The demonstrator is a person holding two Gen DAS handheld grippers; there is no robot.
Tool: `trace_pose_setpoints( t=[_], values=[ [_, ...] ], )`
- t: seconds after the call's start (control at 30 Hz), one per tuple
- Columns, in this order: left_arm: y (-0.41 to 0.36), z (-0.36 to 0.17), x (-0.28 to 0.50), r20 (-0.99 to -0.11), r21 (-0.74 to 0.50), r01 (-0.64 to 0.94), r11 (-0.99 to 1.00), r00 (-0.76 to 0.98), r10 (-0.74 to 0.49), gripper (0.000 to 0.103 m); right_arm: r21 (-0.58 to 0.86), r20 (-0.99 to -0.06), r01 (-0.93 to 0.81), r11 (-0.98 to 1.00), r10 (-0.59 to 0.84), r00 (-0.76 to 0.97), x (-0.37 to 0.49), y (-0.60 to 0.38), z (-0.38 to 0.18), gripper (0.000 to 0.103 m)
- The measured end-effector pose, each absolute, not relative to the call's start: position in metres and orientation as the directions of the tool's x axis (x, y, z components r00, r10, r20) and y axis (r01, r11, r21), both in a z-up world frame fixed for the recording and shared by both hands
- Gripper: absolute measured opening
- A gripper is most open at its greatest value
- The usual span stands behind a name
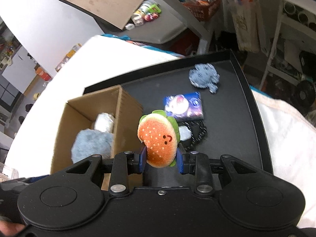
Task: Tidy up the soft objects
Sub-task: 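Lift the burger plush with the right tool toward the box, then lower the burger plush into the box and open the right tool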
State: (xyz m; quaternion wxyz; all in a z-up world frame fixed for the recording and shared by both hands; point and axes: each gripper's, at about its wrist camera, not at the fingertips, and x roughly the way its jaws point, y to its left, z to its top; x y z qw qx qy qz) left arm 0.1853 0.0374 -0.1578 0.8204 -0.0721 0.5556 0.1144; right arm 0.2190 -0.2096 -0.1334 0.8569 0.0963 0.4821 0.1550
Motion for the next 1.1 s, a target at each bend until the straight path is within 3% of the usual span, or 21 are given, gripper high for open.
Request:
trace_pose_setpoints(
  t=[0.13, 0.23, 0.53, 0.7, 0.83, 1.1],
  values=[
    [0.041, -0.159, 0.183, -0.922, -0.013, -0.275, 0.961, 0.376, 0.095, 0.085, 0.310, -0.788, -0.188, 0.932, 0.363, 0.498, 0.219, -0.201, -0.124, 0.030],
    [0.045, -0.162, 0.182, -0.921, -0.032, -0.287, 0.957, 0.380, 0.083, 0.076, 0.306, -0.782, -0.202, 0.930, 0.367, 0.503, 0.219, -0.192, -0.118, 0.030],
    [0.058, -0.169, 0.180, -0.927, -0.084, -0.315, 0.945, 0.373, 0.042, 0.047, 0.291, -0.769, -0.250, 0.924, 0.381, 0.513, 0.220, -0.168, -0.105, 0.030],
    [0.065, -0.172, 0.178, -0.928, -0.111, -0.341, 0.933, 0.373, 0.025, 0.022, 0.277, -0.769, -0.267, 0.923, 0.380, 0.514, 0.221, -0.153, -0.101, 0.030],
    [0.071, -0.174, 0.177, -0.926, -0.132, -0.351, 0.927, 0.376, 0.011, 0.015, 0.257, -0.776, -0.285, 0.923, 0.374, 0.509, 0.224, -0.139, -0.100, 0.030],
    [0.076, -0.173, 0.174, -0.921, -0.153, -0.359, 0.921, 0.390, 0.000, 0.015, 0.207, -0.779, -0.326, 0.923, 0.357, 0.516, 0.231, -0.106, -0.093, 0.030]
  ],
)
